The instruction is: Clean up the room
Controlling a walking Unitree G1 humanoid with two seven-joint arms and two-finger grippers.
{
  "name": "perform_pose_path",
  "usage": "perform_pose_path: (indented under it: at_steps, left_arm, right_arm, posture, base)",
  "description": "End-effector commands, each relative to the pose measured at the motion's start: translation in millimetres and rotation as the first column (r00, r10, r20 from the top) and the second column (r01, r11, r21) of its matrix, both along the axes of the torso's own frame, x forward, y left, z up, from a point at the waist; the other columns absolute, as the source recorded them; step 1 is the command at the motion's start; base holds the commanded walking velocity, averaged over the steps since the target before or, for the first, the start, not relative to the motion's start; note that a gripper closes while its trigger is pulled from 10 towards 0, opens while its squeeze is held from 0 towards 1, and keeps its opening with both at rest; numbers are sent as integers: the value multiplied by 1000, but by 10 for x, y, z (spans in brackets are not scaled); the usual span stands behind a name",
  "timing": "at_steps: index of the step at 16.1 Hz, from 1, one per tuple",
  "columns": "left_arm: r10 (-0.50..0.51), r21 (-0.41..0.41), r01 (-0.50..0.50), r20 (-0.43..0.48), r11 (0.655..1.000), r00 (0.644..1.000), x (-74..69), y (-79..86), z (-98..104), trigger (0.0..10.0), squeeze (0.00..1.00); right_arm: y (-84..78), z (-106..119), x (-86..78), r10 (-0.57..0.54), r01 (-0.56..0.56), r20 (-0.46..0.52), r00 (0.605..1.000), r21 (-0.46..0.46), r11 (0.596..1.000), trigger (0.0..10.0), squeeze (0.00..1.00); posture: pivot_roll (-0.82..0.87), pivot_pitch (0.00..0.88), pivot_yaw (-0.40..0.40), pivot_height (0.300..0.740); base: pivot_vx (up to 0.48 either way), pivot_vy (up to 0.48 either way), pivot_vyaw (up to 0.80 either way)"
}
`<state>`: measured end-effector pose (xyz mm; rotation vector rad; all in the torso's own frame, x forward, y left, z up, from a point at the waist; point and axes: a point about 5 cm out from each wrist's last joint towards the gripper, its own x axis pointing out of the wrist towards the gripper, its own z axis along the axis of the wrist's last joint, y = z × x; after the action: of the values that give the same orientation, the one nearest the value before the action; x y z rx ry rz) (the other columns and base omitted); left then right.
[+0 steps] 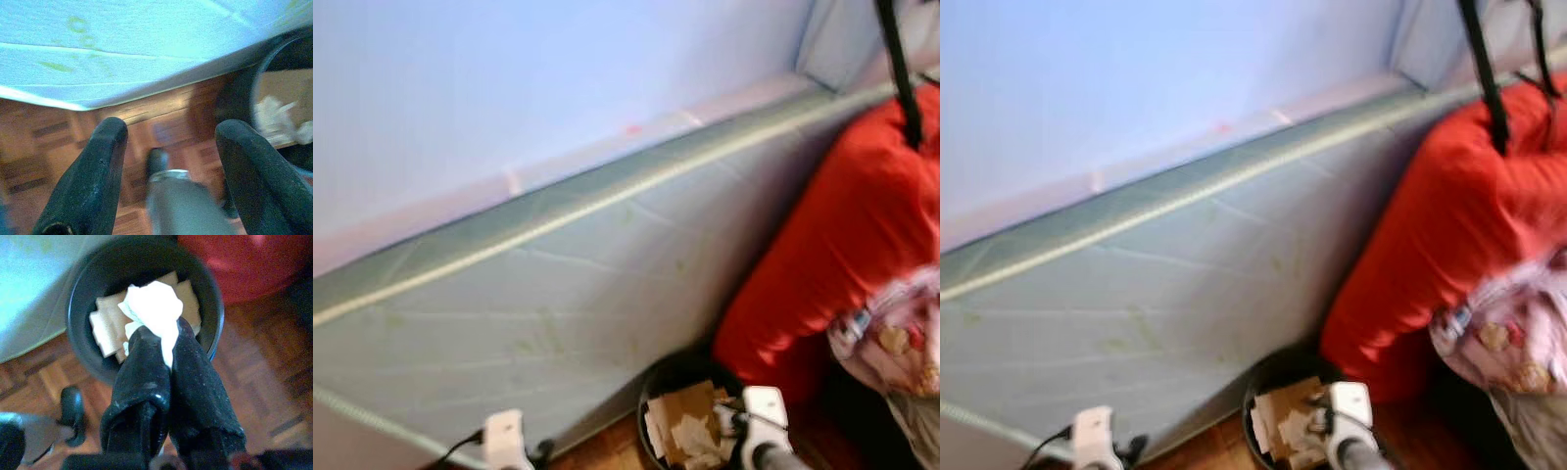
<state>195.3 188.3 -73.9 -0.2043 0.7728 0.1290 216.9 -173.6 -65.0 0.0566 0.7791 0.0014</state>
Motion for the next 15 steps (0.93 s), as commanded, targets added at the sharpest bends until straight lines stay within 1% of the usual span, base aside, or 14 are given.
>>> perform_pose_path:
  at_steps: [1,2,3,4,5,7,8,9,13,15]
  left_arm:
    - [0,6,-1,14,1000,1000,-13,44,5,10000,0]
    - [-5,7,5,34,1000,999,24,38,29,10000,0]
    - [-10,4,10,83,1000,997,109,28,85,10000,0]
    - [-18,6,17,105,1000,994,153,26,116,10000,0]
    - [-27,9,26,154,1000,988,240,20,180,10000,0]
    - [-33,10,31,195,999,980,281,18,221,10000,0]
    - [-38,13,36,225,999,974,311,17,254,10000,0]
    - [-43,14,41,262,999,964,342,10,291,10000,0]
    - [-58,11,57,289,998,955,339,-21,304,10000,0]
    - [-58,6,59,295,998,954,339,-40,304,10000,0]
  right_arm:
    - [87,110,164,13,-16,82,997,38,999,10000,0]
    - [121,163,239,32,-37,112,993,42,998,10000,0]
    - [186,281,394,52,-63,176,983,56,996,10000,0]
    - [210,334,459,57,-70,202,978,57,996,10000,0]
    - [238,404,544,63,-78,232,971,55,995,10000,0]
    - [245,446,589,55,-73,255,965,62,995,10000,0]
    - [223,448,590,48,-63,259,965,52,997,10000,0]
    - [173,439,577,14,-28,256,966,53,998,10000,0]
    - [66,421,543,-37,33,257,966,22,999,10000,0]
    - [39,425,542,-40,38,261,965,10,999,10000,0]
  posture:
    - [-65,124,13,740]
    - [-63,129,13,740]
    - [-55,141,13,740]
    - [-49,148,13,740]
    - [-39,167,13,740]
    - [-28,184,15,740]
    - [-19,196,15,740]
    - [-14,210,18,740]
    - [-27,208,15,740]
    - [-30,205,12,725]
  base:
    - [0,0,0]
    - [0,0,0]
    - [0,0,0]
    - [0,0,0]
    - [0,0,0]
    - [0,0,0]
    - [0,0,0]
    - [0,0,0]
    - [0,0,0]
    - [0,0,0]
